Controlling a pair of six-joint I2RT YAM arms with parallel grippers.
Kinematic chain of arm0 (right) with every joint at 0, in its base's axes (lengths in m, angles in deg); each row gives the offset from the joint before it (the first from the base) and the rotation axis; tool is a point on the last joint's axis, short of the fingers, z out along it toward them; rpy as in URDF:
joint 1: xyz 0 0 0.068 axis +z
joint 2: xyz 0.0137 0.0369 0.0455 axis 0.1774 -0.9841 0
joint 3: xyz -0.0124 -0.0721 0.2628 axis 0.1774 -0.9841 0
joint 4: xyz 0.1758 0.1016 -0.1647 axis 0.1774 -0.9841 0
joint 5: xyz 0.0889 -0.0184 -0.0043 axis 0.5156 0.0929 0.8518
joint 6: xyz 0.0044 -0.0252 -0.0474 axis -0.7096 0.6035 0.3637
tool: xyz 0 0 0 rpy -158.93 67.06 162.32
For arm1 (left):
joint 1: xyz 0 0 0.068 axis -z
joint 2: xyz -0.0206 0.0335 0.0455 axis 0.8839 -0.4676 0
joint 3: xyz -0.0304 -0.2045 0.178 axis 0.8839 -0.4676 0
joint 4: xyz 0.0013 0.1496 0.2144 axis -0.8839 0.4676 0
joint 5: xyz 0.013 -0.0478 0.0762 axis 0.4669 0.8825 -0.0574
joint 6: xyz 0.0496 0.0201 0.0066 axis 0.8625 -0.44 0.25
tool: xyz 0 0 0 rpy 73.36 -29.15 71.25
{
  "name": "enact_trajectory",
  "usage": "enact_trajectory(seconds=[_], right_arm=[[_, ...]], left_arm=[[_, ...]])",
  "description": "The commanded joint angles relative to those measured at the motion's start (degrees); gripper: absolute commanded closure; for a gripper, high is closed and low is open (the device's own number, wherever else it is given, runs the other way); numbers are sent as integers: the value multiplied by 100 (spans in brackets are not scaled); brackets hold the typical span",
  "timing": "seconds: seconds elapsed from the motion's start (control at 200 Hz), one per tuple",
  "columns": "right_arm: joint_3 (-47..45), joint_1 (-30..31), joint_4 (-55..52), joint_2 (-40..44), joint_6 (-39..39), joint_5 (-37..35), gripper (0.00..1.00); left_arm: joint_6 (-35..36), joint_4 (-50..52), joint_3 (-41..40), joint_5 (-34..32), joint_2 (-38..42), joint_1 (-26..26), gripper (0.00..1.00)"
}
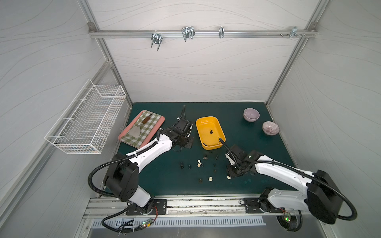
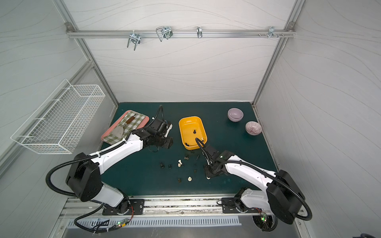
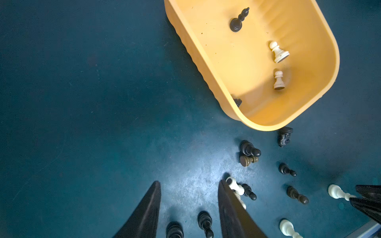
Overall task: Put the chess pieces into the storage box
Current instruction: Pick up the chess piece at the center of the board.
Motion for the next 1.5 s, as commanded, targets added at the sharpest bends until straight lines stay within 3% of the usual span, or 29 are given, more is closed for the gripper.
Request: enact_trajectory(seconds=[0.0, 0.685, 0.88, 1.2, 1.495], right_arm=[[-45, 74, -156, -100, -91, -38, 73], [-79, 164, -113, -305, -135, -35, 82], [-75, 164, -151, -213, -140, -40, 87], [141, 161, -252, 55, -87, -99, 88], [653, -427, -95, 94, 327, 229, 88]], left_arm=[[15, -160, 14, 36, 122, -35, 53], [1, -180, 0, 65, 87, -42, 53], [-9, -188, -28, 49, 95, -51, 53], [-3, -182, -17, 52, 94, -59, 53], [-29, -199, -94, 13, 187, -59, 53]])
